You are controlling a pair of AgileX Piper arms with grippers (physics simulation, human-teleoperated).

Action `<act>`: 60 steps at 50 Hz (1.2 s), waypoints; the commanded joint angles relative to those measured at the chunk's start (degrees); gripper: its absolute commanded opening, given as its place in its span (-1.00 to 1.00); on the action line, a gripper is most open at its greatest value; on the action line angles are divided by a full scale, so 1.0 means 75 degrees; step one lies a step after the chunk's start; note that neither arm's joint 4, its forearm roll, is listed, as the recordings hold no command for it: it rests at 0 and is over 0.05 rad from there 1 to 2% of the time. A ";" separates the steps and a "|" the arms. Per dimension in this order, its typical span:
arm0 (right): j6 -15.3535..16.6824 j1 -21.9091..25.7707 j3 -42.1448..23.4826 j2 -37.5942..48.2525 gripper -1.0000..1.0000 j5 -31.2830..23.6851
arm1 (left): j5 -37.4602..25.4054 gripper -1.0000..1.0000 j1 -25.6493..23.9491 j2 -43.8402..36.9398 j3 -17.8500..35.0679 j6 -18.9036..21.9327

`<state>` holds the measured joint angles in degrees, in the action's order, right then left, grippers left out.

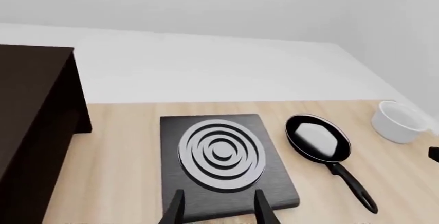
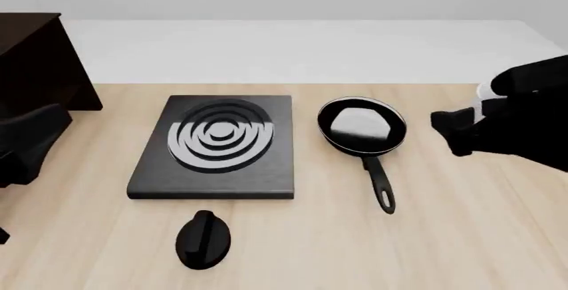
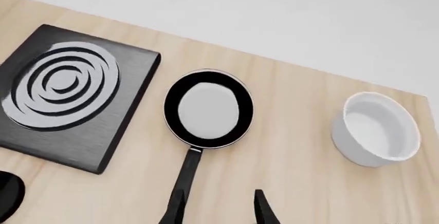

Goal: Put the frying pan on the cabinet shelf.

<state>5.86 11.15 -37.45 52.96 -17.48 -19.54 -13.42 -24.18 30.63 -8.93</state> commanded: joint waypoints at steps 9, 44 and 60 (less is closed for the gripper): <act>0.0118 0.0224 -0.0087 0.1981 1.00 0.0333 | -0.0105 1.00 -0.0163 -0.0146 0.0092 -0.0105; -0.0597 0.0845 0.0004 0.3914 1.00 0.1778 | -0.0033 1.00 -0.0115 -0.0122 -0.0057 -0.0132; -0.0895 0.0930 0.0249 0.4466 1.00 0.2285 | 0.0003 1.00 -0.0169 -0.0110 -0.0170 -0.0142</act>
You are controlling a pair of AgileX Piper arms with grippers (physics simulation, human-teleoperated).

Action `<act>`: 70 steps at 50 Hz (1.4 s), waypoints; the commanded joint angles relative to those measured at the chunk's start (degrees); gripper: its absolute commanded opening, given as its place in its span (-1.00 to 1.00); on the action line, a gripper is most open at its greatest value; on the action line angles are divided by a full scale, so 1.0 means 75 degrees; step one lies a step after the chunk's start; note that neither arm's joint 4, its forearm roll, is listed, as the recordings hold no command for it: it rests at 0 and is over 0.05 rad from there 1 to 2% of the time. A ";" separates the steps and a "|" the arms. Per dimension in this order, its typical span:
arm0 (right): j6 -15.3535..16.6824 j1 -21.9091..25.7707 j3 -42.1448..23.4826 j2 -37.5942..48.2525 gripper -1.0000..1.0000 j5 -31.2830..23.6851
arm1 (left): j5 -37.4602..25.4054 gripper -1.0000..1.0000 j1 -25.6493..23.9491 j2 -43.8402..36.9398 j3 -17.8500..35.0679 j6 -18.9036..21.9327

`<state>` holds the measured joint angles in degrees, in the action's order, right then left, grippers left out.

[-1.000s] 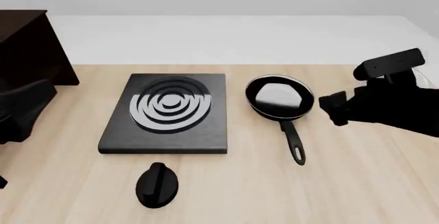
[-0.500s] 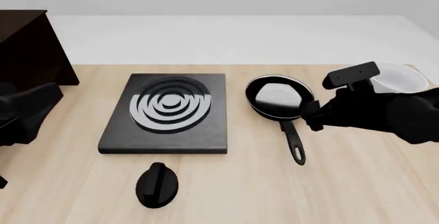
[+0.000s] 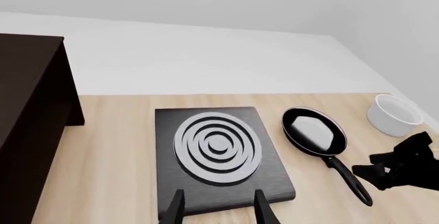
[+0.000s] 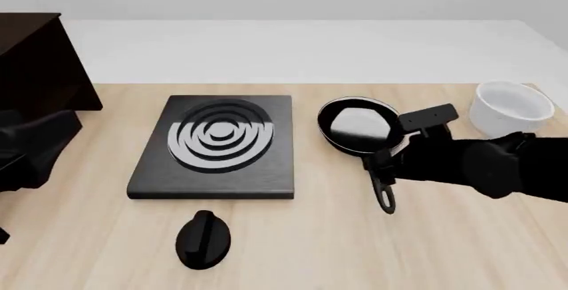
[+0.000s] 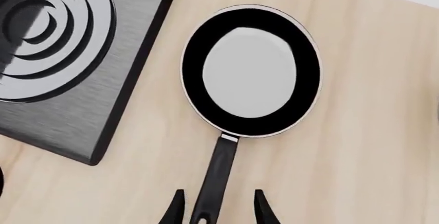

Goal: Put the frying pan on the cabinet shelf.

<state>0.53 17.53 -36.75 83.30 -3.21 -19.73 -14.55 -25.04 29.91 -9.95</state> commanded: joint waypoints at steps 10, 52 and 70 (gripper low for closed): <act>-0.0326 0.0145 0.0262 0.0760 1.00 0.0666 | 0.0075 1.00 -0.0015 0.0003 -0.0143 0.0001; -0.0572 0.0224 0.0418 0.1757 1.00 0.1414 | 0.0004 1.00 -0.0013 0.0100 -0.0130 -0.0093; -0.0403 -0.0017 0.0491 0.1464 -1.00 0.1377 | 0.0122 1.00 -0.0011 0.0010 -0.0241 -0.0095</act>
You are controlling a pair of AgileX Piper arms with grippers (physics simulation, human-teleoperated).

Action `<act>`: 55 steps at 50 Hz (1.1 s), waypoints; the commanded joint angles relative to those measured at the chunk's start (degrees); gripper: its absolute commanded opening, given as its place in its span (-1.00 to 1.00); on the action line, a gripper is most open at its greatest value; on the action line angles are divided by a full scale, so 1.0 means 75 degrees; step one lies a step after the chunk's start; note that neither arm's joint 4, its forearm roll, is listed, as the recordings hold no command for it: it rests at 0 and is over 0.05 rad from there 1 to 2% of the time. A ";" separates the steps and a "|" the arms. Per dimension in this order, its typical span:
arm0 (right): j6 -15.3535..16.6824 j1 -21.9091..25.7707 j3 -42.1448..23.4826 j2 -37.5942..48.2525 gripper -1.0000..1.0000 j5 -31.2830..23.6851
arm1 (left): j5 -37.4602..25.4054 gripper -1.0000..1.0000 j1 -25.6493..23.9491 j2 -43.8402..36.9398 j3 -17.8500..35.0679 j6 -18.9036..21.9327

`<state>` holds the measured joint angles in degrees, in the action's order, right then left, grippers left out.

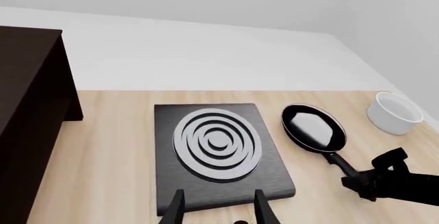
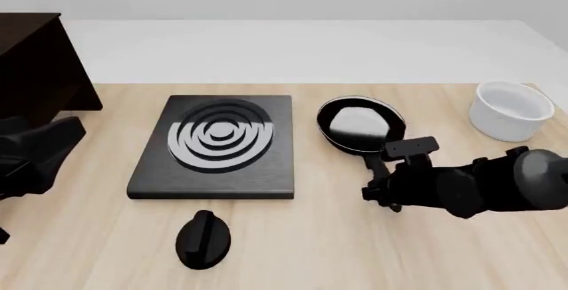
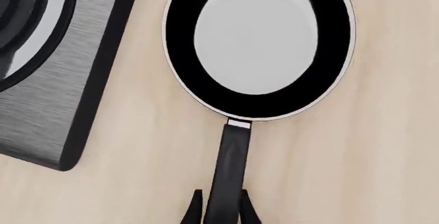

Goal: Put the frying pan on the cabinet shelf.

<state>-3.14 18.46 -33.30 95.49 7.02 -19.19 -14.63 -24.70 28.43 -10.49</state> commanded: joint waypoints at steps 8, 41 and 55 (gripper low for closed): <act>0.0363 -0.0376 -0.0022 -0.0525 -1.00 -0.0201 | -0.0013 1.00 -0.0085 -0.0040 0.0014 -0.0119; 0.1338 -0.0693 -0.0461 -0.3552 -1.00 -0.1405 | 0.0110 1.00 -0.0074 -0.0149 -0.0029 -0.0296; 0.1377 -0.0218 -0.1135 -0.4325 -1.00 -0.1746 | 0.0184 1.00 -0.0169 -0.0405 -0.0181 -0.0538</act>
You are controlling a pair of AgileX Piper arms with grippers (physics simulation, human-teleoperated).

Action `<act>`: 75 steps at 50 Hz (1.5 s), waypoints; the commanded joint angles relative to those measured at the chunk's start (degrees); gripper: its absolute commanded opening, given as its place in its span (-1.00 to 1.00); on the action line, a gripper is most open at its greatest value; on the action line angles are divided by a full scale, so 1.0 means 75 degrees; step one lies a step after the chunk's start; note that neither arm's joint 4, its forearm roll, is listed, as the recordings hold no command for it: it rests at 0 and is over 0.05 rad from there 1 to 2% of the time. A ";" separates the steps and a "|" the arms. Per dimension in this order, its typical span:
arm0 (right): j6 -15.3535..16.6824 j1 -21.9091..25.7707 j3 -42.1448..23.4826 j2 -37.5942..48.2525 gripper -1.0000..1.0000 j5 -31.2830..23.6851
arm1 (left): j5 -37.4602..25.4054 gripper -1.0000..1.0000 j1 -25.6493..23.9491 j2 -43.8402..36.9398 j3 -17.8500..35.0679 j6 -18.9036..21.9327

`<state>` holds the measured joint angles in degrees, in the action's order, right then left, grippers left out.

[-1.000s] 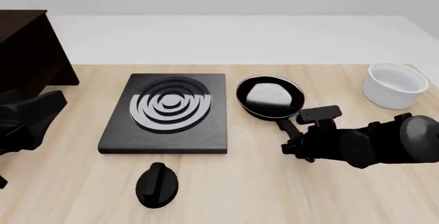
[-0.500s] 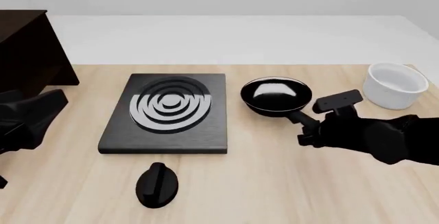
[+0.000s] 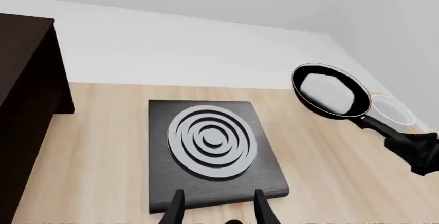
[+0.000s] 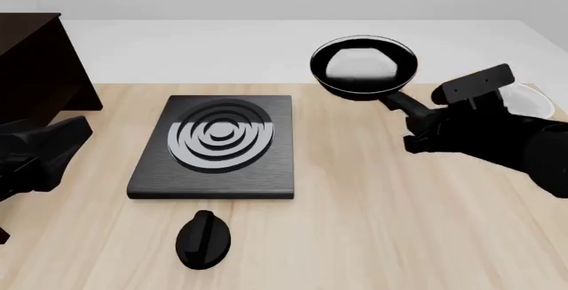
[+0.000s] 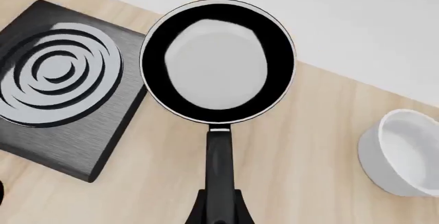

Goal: Put the frying pan on the cabinet shelf.

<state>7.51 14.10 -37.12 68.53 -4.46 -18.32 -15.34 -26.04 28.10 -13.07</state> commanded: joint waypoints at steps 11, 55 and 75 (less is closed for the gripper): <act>-0.0103 0.0626 -0.1328 -0.1150 -1.00 -0.0253 | 0.0046 1.00 -0.0112 -0.0377 0.0096 -0.0539; 0.0270 0.3212 -0.3706 0.0125 -1.00 0.0016 | -0.0625 1.00 -0.1593 0.0013 0.1807 -0.3228; 0.0315 0.3883 -0.3603 0.0815 -1.00 0.0688 | -0.0389 1.00 -0.2052 0.0018 0.1423 -0.3518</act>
<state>9.66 40.74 -62.30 73.04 -1.65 -21.65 -28.99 -25.93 39.45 -38.04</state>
